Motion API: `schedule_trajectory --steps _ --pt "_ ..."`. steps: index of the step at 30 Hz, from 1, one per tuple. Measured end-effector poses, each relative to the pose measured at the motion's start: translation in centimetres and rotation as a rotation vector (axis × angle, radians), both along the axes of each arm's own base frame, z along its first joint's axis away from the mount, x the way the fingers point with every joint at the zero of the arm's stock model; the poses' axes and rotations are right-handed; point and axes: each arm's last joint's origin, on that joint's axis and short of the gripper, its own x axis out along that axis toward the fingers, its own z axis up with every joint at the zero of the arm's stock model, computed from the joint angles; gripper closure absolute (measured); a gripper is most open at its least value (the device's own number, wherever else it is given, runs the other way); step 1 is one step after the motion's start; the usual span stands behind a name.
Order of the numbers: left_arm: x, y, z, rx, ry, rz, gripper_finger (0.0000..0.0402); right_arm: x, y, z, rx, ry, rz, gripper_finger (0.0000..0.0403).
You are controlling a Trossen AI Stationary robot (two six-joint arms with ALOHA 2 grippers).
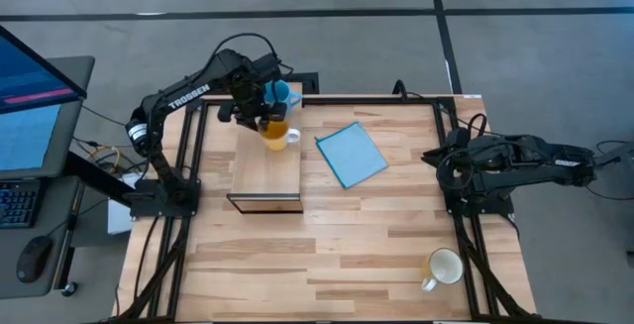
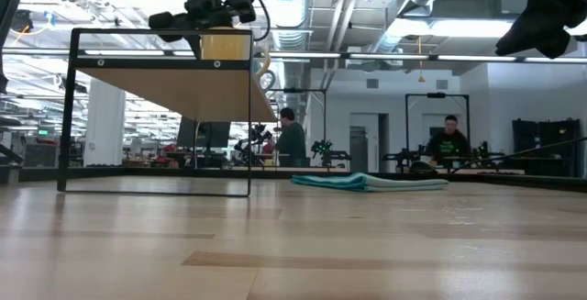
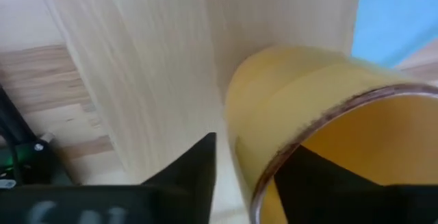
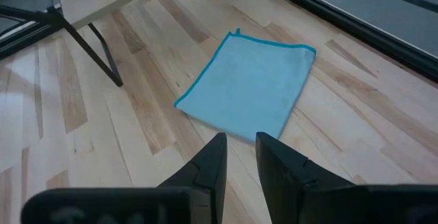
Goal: Stack small to large cups/mugs on shelf
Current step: Put the yellow mug on the shelf, then put the yellow and white mug on the shelf
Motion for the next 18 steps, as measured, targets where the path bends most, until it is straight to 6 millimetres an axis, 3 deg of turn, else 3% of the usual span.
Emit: schedule_trajectory --steps 9,18 --pt "-0.1 0.0 0.5 -0.010 -0.038 -0.024 0.0159 0.0 0.0 0.0 0.000 0.001 0.000 0.0301" --pt "-0.9 0.2 6.0 0.120 -0.223 -0.038 0.0136 0.0 0.0 0.0 0.001 0.005 0.002 0.0301"
